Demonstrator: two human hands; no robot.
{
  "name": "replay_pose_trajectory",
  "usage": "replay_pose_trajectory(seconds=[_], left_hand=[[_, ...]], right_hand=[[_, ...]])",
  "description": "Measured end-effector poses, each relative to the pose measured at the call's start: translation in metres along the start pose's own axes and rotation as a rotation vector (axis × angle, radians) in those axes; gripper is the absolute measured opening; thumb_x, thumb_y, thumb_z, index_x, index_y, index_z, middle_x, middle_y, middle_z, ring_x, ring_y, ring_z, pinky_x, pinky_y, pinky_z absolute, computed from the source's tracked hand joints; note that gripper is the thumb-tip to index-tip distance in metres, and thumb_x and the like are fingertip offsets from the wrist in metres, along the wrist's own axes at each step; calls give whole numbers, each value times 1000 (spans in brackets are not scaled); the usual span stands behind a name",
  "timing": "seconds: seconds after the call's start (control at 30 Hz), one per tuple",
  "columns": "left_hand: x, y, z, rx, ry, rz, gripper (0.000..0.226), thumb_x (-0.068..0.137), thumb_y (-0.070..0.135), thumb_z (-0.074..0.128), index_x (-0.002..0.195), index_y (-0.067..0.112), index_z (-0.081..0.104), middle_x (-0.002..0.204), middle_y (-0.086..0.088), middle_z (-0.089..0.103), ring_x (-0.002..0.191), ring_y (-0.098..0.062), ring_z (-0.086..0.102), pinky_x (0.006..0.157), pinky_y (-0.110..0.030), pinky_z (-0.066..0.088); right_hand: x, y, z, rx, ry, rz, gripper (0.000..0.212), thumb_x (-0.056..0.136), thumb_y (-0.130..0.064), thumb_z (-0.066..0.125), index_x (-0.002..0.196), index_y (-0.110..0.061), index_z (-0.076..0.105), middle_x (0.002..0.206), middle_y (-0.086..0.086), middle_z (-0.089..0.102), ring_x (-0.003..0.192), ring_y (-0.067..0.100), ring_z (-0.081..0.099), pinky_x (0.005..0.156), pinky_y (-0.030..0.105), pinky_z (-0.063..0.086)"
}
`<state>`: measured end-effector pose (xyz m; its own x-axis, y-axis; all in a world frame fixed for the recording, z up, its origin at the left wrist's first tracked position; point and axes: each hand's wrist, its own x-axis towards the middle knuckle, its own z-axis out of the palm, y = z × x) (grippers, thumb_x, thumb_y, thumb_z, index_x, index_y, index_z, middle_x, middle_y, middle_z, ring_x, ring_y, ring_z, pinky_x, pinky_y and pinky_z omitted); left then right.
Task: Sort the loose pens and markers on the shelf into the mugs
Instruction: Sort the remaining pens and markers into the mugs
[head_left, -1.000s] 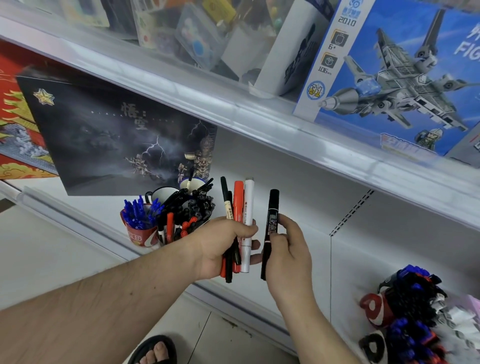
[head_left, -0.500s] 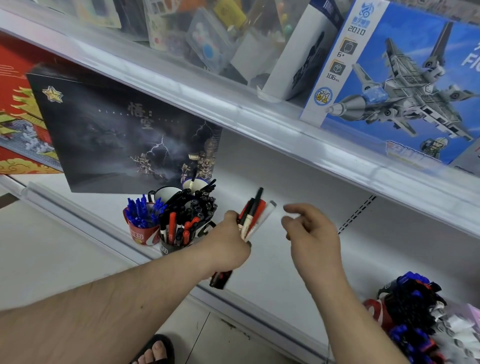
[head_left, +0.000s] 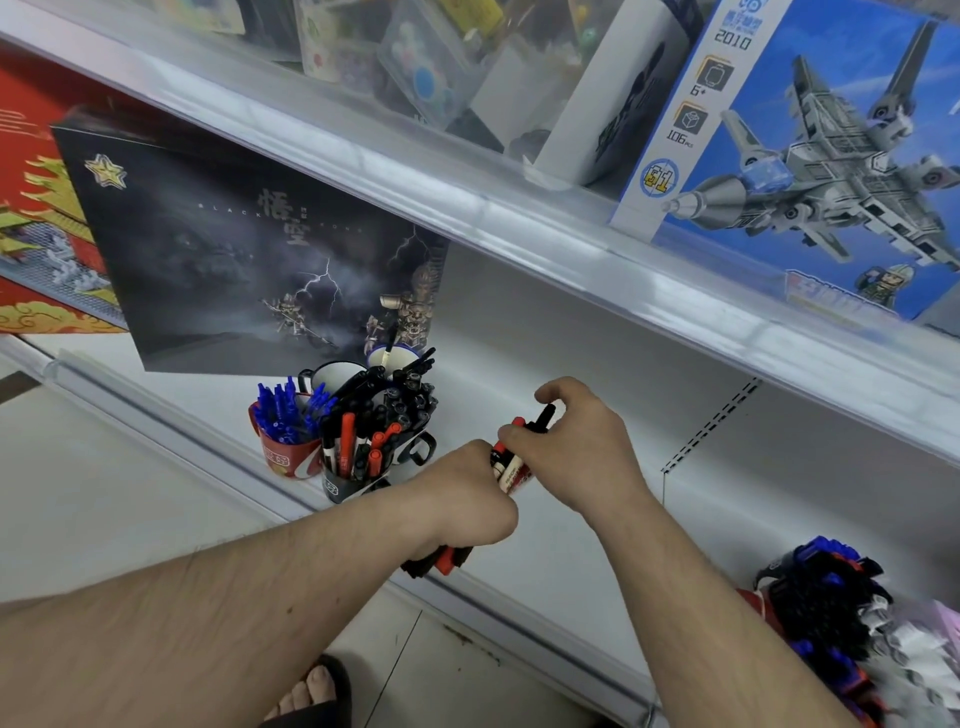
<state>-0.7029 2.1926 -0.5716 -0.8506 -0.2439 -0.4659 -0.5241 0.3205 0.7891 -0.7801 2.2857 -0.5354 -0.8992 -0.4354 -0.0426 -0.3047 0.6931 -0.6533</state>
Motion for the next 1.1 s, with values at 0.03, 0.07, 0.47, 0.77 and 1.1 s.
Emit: replay_pose_trajectory(seconds=[0.03, 0.07, 0.47, 0.77, 1.1], left_hand=[[-1, -1, 0, -54, -33, -5, 26, 69, -4, 53, 79, 15, 38, 72, -3, 39, 57, -17, 36, 51, -22, 28], [-1, -2, 1, -121, -71, -12, 28, 65, -6, 53, 77, 15, 38, 71, -6, 39, 58, -18, 36, 53, -24, 29], [-4, -4, 1, -253, -191, 22, 33, 74, -16, 55, 90, 13, 53, 77, 1, 60, 65, -11, 55, 56, -19, 42], [-4, 2, -8, -866, -410, -95, 23, 76, 1, 68, 94, 12, 58, 76, -7, 57, 55, -15, 55, 49, -24, 46], [-8, 8, -8, -1095, -404, -133, 51, 71, 64, 61, 79, 15, 72, 75, 3, 63, 55, -8, 50, 47, -19, 45]], right_hand=[[1, -1, 0, -27, -10, 15, 32, 79, -32, 70, 107, -25, 58, 83, -8, 58, 70, 11, 58, 52, 22, 38], [3, -2, -1, -42, -18, 27, 31, 79, -30, 68, 107, -21, 59, 84, -8, 58, 70, 12, 57, 53, 23, 39], [7, 1, -11, 179, -280, 255, 17, 81, -15, 70, 79, -1, 63, 52, 8, 52, 33, 13, 29, 39, 19, 22], [5, 4, -8, 607, -30, 126, 8, 85, -1, 57, 81, -7, 53, 64, 8, 52, 43, 15, 43, 40, 26, 31], [-9, 1, -8, 814, -28, 6, 11, 97, -1, 43, 95, -11, 47, 65, 8, 68, 47, 17, 53, 43, 27, 41]])
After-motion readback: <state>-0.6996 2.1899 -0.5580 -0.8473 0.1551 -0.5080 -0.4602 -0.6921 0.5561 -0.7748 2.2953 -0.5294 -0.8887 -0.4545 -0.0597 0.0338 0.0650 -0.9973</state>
